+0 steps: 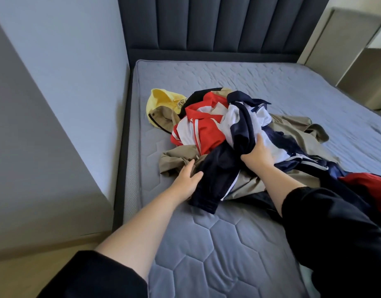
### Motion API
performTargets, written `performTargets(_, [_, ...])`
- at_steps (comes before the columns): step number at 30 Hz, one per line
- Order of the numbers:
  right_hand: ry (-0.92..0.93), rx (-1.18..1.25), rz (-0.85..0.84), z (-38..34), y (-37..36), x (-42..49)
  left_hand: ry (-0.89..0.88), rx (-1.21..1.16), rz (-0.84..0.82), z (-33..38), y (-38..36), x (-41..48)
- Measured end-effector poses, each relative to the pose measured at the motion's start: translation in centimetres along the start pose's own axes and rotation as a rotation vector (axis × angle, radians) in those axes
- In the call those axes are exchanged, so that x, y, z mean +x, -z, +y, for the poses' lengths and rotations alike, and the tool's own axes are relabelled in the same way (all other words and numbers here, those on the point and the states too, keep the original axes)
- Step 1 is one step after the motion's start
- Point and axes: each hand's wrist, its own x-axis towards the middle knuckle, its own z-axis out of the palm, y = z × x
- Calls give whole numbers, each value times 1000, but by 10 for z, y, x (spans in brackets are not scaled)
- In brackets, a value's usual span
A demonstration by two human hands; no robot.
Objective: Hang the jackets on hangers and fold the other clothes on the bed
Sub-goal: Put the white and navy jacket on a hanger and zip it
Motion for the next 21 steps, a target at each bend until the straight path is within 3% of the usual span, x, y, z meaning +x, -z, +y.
performTargets(7, [301, 150, -180, -7, 16, -54, 119, -266, 47, 8, 8, -16])
performTargets(9, [397, 92, -367, -10, 32, -81, 212, -454, 59, 13, 8, -21])
performTargets(12, [446, -141, -810, -9, 56, -116, 314, -645, 44, 18, 2, -29])
performTargets(14, [470, -238, -905, -2, 63, -126, 304, -666, 54, 19, -4, -34])
performTargets(15, [509, -253, -799, 4, 61, -127, 305, -678, 46, 21, -6, -38])
performTargets(17, [518, -159, -420, 17, 53, -122, 329, -652, 21, 23, -12, -47])
performTargets(19, [366, -64, -90, 27, 47, -116, 334, -563, -9, 22, -17, -55])
performTargets(21, [219, -141, 80, 39, 44, -109, 302, -458, -32, 18, -26, -58])
